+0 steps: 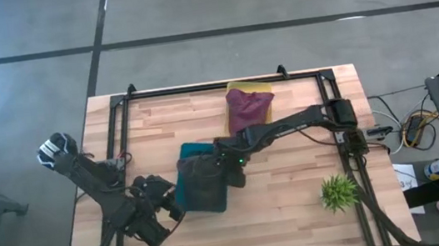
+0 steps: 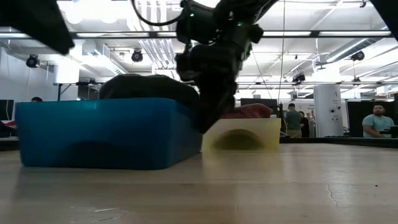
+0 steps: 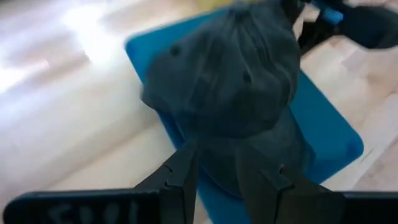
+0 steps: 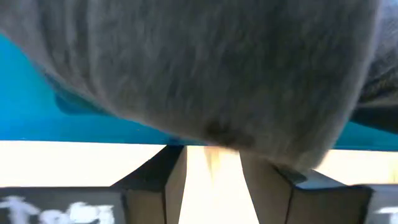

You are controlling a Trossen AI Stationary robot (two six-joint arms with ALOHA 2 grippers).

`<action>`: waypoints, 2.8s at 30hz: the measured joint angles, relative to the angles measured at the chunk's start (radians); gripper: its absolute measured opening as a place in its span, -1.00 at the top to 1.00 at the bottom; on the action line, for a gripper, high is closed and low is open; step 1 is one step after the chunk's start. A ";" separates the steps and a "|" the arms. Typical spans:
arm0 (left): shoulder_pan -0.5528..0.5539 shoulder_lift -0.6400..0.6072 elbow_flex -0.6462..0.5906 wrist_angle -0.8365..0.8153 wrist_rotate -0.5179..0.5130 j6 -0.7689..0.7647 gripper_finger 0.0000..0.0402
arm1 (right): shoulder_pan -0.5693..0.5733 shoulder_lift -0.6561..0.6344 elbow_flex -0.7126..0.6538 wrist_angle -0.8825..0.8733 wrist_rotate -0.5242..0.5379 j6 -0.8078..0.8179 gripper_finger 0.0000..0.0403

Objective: Pick & Place hat
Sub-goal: Adjust the yellow bin, then return to Home Position

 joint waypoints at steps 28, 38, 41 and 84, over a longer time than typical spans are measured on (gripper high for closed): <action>-0.148 0.051 -0.131 0.298 0.151 0.072 0.50 | -0.214 -0.082 0.038 -0.295 0.223 -0.401 0.29; -0.143 0.061 -0.207 0.403 0.133 0.090 0.50 | -0.206 -0.054 0.033 -0.295 0.185 -0.381 0.29; -0.135 0.061 -0.245 0.460 0.110 0.090 0.50 | -0.193 -0.076 0.032 -0.313 0.173 -0.365 0.29; 0.038 -0.049 -0.193 0.580 0.133 0.601 0.50 | 0.155 -0.255 0.029 -0.270 0.111 -0.141 0.29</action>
